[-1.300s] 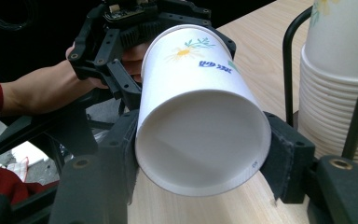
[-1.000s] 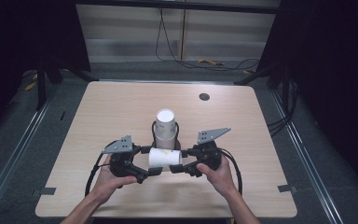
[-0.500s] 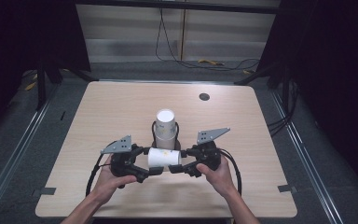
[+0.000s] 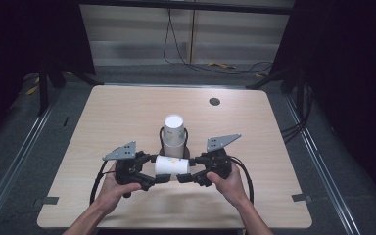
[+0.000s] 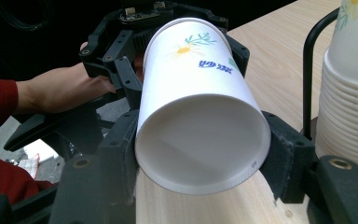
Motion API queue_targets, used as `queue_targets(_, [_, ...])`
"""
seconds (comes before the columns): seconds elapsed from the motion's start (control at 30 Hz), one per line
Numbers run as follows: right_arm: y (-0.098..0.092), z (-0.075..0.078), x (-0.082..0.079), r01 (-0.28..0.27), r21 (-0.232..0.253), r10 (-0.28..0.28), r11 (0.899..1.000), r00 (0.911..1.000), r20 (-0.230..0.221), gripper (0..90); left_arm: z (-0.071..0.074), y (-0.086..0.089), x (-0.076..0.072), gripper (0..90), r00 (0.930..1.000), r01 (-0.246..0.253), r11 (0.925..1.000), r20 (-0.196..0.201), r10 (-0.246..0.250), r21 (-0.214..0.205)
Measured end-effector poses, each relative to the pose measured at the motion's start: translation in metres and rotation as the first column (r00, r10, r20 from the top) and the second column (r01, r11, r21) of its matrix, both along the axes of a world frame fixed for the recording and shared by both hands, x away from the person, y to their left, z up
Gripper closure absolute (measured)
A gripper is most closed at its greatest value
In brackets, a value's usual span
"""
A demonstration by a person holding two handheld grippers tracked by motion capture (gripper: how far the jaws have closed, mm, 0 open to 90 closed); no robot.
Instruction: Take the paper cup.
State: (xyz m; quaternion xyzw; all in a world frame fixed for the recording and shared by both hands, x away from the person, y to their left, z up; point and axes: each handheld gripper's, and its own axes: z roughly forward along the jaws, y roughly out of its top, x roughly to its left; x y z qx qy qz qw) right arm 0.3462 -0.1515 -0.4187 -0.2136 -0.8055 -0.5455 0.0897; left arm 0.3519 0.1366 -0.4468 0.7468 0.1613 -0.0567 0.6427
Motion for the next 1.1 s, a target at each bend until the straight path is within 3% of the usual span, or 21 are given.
queue_targets(0.67, [0.0060, -0.0055, -0.0009, 0.027, -0.096, -0.025, 0.995, 0.9995, 0.019, 25.0, 0.0019, -0.0019, -0.0028, 26.3, 0.9998, 0.003, 0.9995, 0.018, -0.003, 0.033])
queue_targets(0.97, [0.0071, -0.0054, -0.0022, 0.046, -0.115, -0.042, 0.992, 0.9986, 0.033, 19.4, 0.0021, -0.0017, -0.0032, 26.3, 0.9998, -0.008, 0.9988, 0.017, 0.007, 0.048])
queue_targets(1.1, [0.0037, -0.0032, -0.0030, 0.082, -0.114, -0.076, 0.990, 0.9954, 0.057, 17.8, 0.0021, -0.0009, -0.0045, 26.3, 0.9998, -0.010, 0.9978, 0.017, 0.009, 0.066])
